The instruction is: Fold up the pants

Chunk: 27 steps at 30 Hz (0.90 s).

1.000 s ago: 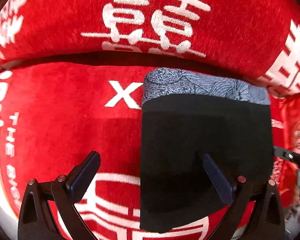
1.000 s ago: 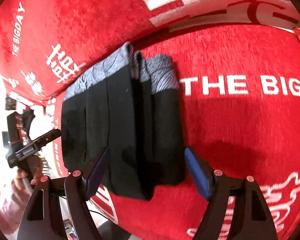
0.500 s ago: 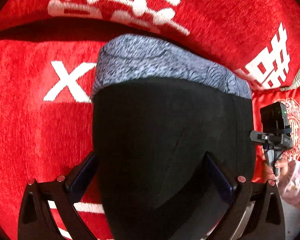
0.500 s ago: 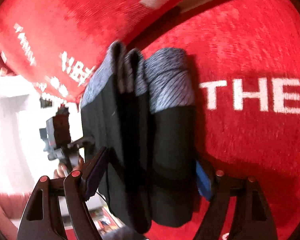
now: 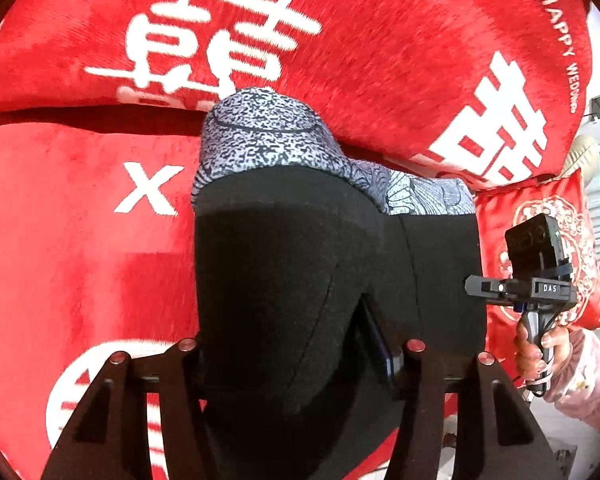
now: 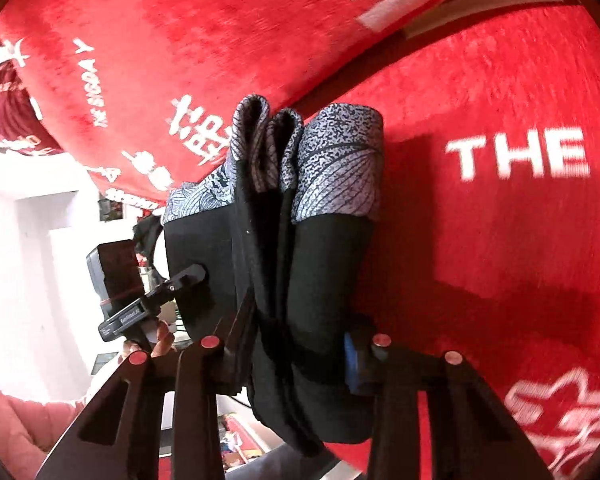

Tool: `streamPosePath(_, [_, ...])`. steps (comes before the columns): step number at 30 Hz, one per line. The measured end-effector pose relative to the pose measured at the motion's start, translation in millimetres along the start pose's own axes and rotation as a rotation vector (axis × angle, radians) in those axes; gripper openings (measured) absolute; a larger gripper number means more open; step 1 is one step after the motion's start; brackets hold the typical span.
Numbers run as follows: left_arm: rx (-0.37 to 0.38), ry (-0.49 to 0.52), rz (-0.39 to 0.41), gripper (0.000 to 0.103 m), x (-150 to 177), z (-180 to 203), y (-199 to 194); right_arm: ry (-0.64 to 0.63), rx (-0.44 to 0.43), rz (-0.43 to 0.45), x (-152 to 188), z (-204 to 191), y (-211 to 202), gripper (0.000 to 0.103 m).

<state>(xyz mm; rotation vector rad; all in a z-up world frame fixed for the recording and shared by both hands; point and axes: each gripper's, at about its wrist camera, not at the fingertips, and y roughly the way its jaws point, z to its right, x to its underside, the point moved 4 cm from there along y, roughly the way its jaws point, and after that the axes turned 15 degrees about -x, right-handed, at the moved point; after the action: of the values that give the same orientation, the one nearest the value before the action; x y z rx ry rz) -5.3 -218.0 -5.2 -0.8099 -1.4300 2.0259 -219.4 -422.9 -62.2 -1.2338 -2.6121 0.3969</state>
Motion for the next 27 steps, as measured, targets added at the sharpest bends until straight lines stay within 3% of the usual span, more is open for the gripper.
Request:
streamPosePath(5, [-0.023,0.002,-0.007,0.058,30,-3,-22,0.010,-0.033,0.005,35,-15,1,0.039])
streamPosePath(9, [-0.039,-0.007,-0.077,0.059,58,-19,3,-0.012,0.019,0.002,63,-10,6,0.039])
streamPosePath(11, [-0.082,0.008,-0.101,0.070,67,-24,22,0.006,0.078,-0.006,75,7,18,0.040])
streamPosePath(13, [-0.162,0.003,-0.103,0.103,76,-38,43,0.014,0.172,-0.014,84,23,25,0.053])
streamPosePath(15, [-0.136,-0.018,-0.077,0.103,78,-45,49,0.004,0.286,0.007,88,32,27,0.073])
streamPosePath(18, [-0.136,-0.034,-0.085,0.103,78,-44,51,0.031,0.337,0.044,92,29,26,0.080])
streamPosePath(20, [-0.174,-0.015,-0.083,0.103,79,-41,46,0.031,0.397,0.047,96,24,25,0.081])
streamPosePath(25, [-0.352,0.042,-0.065,0.103,85,-29,23,0.049,0.536,0.079,107,7,21,0.084])
streamPosePath(27, [-0.383,0.065,-0.058,0.103,92,-27,14,0.033,0.591,0.089,116,5,13,0.084])
